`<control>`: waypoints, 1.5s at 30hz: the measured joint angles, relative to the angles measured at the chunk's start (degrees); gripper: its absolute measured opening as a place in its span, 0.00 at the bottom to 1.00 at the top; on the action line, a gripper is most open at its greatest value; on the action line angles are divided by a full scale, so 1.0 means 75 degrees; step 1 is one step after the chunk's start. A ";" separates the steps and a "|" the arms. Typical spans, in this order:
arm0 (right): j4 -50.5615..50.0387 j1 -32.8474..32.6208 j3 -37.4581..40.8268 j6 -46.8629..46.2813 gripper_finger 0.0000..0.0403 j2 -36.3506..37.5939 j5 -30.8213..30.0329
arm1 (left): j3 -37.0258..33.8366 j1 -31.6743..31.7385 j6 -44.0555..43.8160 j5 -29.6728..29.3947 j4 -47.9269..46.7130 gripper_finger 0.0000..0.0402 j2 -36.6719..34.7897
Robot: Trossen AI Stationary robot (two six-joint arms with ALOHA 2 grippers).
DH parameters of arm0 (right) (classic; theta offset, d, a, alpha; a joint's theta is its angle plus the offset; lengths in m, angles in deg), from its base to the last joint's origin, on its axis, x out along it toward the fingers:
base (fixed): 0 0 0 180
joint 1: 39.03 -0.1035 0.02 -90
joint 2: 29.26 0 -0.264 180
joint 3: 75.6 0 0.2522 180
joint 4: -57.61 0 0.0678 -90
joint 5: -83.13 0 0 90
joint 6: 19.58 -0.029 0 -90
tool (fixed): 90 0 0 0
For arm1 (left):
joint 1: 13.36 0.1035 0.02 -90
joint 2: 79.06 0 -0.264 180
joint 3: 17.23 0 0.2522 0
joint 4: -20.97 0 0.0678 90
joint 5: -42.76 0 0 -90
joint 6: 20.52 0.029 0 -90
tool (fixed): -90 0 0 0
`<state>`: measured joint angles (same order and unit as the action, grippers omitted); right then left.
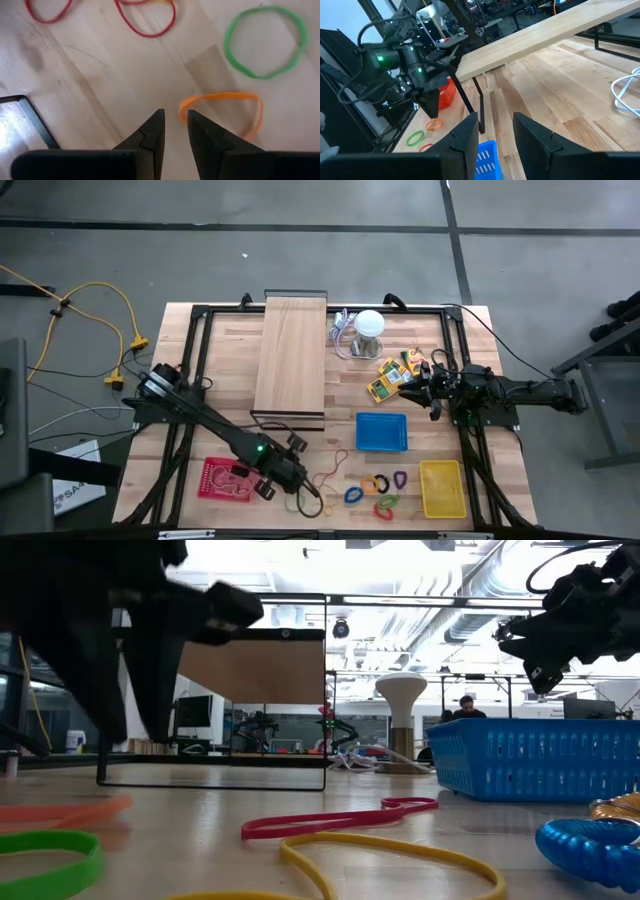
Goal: Pick & Place Office Desk Supplies
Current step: Put the orange rubber band into the red bin
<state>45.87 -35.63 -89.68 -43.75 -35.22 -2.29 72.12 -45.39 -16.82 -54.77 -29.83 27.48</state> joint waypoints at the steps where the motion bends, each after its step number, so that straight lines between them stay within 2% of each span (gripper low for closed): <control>1: 0.0000 -0.0003 0.0000 0.0000 0.28 0.0000 0.0000 | 0.0000 0.0000 -0.0001 0.0018 0.0002 0.19 0.0038; 27: -0.0006 -0.0003 0.0000 0.0000 0.28 0.0001 -0.0003 | 0.0000 0.0026 0.0084 0.0148 0.0313 0.19 0.0651; 45: -0.0007 -0.0001 0.0000 0.0000 0.28 0.0000 0.0000 | 0.0017 0.0026 -0.0075 0.0286 0.0327 0.02 0.0760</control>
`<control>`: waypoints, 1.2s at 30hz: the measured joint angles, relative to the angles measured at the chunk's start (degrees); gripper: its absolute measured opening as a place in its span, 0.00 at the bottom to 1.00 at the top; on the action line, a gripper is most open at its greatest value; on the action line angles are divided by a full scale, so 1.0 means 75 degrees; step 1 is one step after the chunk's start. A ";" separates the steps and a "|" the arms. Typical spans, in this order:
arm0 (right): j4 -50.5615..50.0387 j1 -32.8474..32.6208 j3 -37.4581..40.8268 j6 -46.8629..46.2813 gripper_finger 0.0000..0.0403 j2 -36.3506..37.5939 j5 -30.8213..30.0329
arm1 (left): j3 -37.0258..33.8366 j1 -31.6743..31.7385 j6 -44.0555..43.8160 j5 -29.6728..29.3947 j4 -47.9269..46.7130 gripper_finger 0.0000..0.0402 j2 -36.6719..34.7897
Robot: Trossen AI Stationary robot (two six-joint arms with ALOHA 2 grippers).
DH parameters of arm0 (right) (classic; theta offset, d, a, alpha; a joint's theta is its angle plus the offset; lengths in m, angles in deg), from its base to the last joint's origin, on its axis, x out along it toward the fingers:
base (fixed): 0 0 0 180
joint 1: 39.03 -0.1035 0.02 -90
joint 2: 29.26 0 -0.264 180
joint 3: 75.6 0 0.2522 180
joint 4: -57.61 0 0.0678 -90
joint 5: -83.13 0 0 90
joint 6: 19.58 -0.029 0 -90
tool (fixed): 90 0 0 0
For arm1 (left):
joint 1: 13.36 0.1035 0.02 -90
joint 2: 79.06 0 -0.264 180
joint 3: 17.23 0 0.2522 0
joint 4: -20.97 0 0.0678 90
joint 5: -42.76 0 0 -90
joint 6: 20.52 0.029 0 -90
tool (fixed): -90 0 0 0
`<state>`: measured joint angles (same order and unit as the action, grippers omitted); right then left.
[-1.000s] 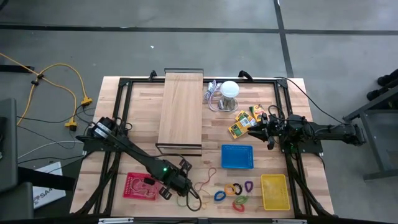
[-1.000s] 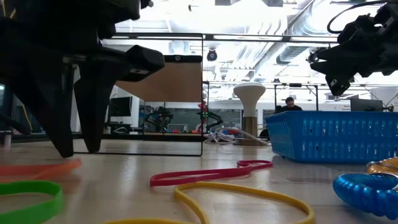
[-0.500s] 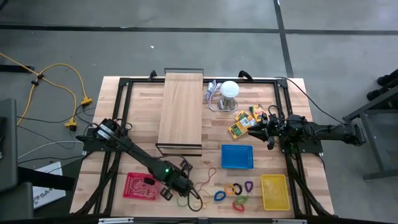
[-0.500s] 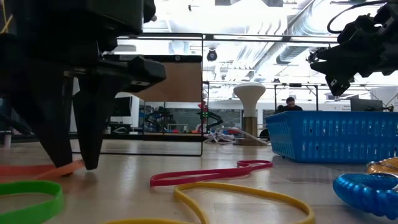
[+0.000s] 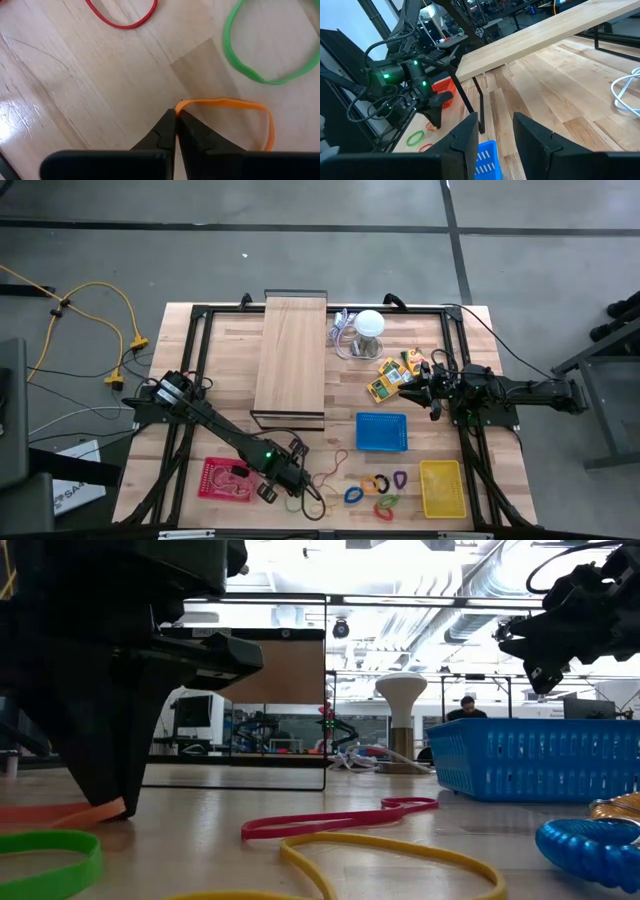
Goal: Pick & Place Office Desk Supplies
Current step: Put the orange rubber band into the red bin
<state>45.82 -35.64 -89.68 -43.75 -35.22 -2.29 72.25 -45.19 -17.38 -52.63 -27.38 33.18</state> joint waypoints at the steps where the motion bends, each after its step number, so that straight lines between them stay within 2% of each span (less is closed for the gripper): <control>1: -0.0002 -0.0002 0.0000 0.0000 0.28 0.0000 0.0000 | 0.0000 0.0000 -0.0003 -0.0003 0.0000 0.01 0.0000; 10: -0.0002 -0.0002 0.0000 0.0000 0.28 0.0002 0.0000 | -0.0023 0.0000 -0.0020 0.0008 0.0003 0.00 -0.0070; 23: -0.0002 0.0001 0.0000 0.0000 0.28 0.0000 0.0000 | -0.0028 -0.0050 -0.0422 0.0082 -0.0246 0.00 -0.1395; 31: -0.0002 0.0001 0.0000 0.0000 0.28 0.0000 0.0000 | -0.0026 -0.0366 -0.0426 0.0080 -0.0255 0.00 -0.1547; 36: -0.0002 -0.0001 0.0000 0.0000 0.28 0.0000 0.0003 | -0.0026 -0.0512 -0.1301 0.0087 -0.0869 0.00 -0.1653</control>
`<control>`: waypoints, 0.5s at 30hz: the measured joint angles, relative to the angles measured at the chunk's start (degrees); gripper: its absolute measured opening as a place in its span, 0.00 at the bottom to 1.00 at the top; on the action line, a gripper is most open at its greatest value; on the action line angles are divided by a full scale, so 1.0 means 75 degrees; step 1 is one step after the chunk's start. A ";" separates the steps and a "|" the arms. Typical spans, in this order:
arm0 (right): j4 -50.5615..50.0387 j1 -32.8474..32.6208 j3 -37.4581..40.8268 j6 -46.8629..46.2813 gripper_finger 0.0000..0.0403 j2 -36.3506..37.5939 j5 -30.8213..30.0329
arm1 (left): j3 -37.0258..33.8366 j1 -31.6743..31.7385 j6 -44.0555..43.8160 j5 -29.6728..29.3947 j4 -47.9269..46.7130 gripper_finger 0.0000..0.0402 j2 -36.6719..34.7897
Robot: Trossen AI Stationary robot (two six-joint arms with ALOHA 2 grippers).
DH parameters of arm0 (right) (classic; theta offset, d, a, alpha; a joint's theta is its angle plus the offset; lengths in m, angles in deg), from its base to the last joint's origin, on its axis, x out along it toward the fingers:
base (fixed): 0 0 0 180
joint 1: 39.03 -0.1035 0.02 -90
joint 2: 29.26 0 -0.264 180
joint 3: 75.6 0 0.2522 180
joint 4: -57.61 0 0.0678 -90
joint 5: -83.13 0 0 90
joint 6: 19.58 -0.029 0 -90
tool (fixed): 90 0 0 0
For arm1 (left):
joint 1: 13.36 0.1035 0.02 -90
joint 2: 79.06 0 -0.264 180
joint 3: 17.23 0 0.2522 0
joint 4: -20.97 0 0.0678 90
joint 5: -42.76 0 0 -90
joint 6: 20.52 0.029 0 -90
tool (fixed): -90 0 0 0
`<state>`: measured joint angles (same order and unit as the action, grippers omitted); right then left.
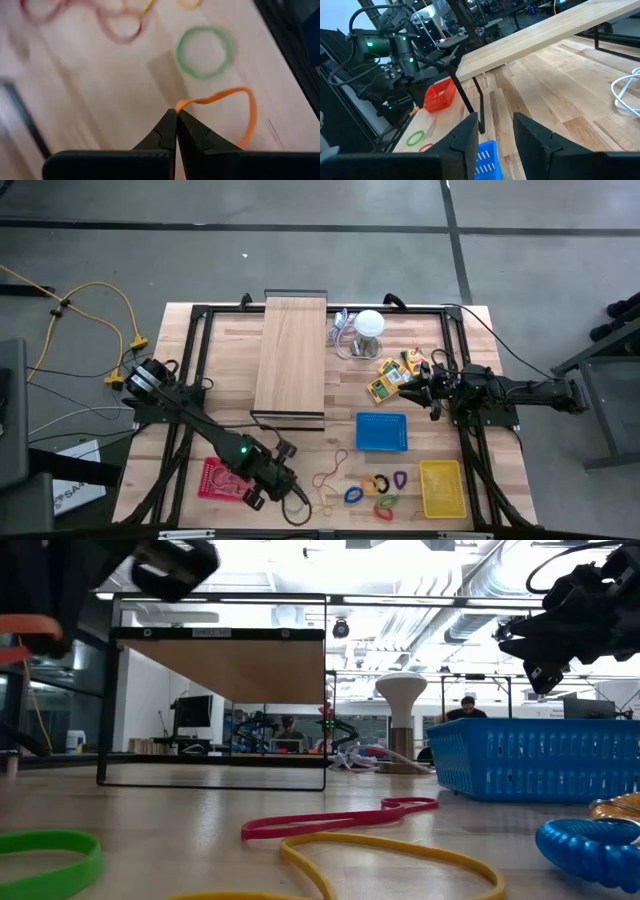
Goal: Pick & Place Office Desk Supplies
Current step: Put the orange rubber band into the red bin
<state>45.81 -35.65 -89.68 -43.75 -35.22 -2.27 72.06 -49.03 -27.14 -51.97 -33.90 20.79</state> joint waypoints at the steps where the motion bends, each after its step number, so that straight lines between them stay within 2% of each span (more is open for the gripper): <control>1: 0.0000 0.0002 0.0000 0.0000 0.28 0.0000 -0.0001 | 0.0000 -0.0029 -0.0313 0.0003 -0.0166 0.00 -0.0061; 10: 0.0000 0.0001 0.0000 0.0000 0.28 0.0000 0.0000 | 0.0003 -0.0697 -0.2469 -0.0176 -0.1202 0.00 -0.0631; 15: 0.0000 -0.0001 0.0000 0.0000 0.28 0.0001 -0.0001 | 0.0004 -0.1155 -0.4323 -0.0306 -0.1623 0.00 -0.0821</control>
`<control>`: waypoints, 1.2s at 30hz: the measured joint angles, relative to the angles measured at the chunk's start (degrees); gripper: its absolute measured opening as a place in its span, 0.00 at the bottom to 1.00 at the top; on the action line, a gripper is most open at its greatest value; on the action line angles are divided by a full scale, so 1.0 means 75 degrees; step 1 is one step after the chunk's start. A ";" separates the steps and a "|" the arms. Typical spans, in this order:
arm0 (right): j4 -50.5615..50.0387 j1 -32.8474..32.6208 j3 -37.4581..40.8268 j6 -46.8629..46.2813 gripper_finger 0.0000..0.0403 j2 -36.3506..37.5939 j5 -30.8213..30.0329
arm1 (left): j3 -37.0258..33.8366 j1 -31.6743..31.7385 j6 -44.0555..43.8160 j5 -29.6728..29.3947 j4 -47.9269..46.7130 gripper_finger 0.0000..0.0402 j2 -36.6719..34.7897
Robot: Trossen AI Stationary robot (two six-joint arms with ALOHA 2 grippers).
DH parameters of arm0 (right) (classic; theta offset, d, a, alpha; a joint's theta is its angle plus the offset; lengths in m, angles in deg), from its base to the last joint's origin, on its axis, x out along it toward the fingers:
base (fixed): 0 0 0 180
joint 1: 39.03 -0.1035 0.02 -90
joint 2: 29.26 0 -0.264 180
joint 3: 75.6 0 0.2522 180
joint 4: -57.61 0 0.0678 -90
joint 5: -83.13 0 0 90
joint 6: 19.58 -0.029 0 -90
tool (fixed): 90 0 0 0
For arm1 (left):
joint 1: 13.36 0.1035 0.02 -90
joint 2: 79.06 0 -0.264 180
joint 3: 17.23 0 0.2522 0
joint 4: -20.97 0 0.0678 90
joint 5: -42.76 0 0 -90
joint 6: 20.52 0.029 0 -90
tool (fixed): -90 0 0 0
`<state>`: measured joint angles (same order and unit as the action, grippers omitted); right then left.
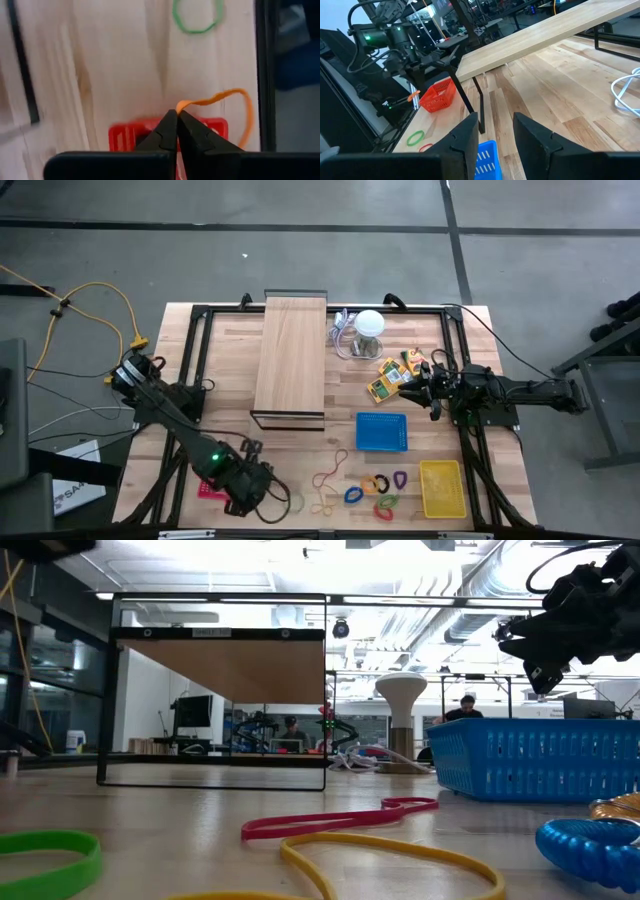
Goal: Pick & Place Office Desk Supplies
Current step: Put the orange rubber band into the red bin
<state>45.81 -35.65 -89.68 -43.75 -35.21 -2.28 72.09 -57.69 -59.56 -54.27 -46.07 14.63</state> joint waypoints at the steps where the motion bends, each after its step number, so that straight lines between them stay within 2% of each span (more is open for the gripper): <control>1: 0.0000 0.0001 0.0000 0.0000 0.28 -0.0001 0.0001 | -0.0001 -0.0090 -0.0410 -0.0076 -0.0118 0.00 -0.0030; 5: 0.0000 0.0001 0.0000 0.0000 0.28 -0.0001 0.0001 | 0.0002 -0.0396 -0.2194 -0.0261 -0.0526 0.00 -0.0099; 11: 0.0000 0.0001 0.0000 0.0000 0.28 -0.0001 0.0000 | 0.0005 -0.0707 -0.5560 -0.0224 -0.1461 0.00 -0.0100; 14: -0.0001 0.0000 0.0000 0.0000 0.28 0.0001 -0.0001 | 0.0005 -0.0837 -0.6460 -0.0224 -0.1733 0.00 -0.0100; 23: 0.0000 0.0001 0.0000 0.0000 0.28 -0.0001 -0.0001 | 0.0005 -0.0863 -0.6785 -0.0193 -0.1728 0.00 -0.0027; 27: 0.0000 0.0003 0.0000 0.0000 0.28 -0.0001 0.0001 | 0.0005 -0.0863 -0.6875 0.0054 -0.1857 0.01 -0.0027; 36: -0.0003 0.0000 0.0000 0.0000 0.28 0.0002 -0.0001 | 0.0005 -0.0863 -0.7065 0.0153 -0.2141 0.14 -0.0024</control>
<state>45.79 -35.65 -89.68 -43.75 -35.20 -2.29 72.12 -64.17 -112.55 -53.12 -62.13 14.45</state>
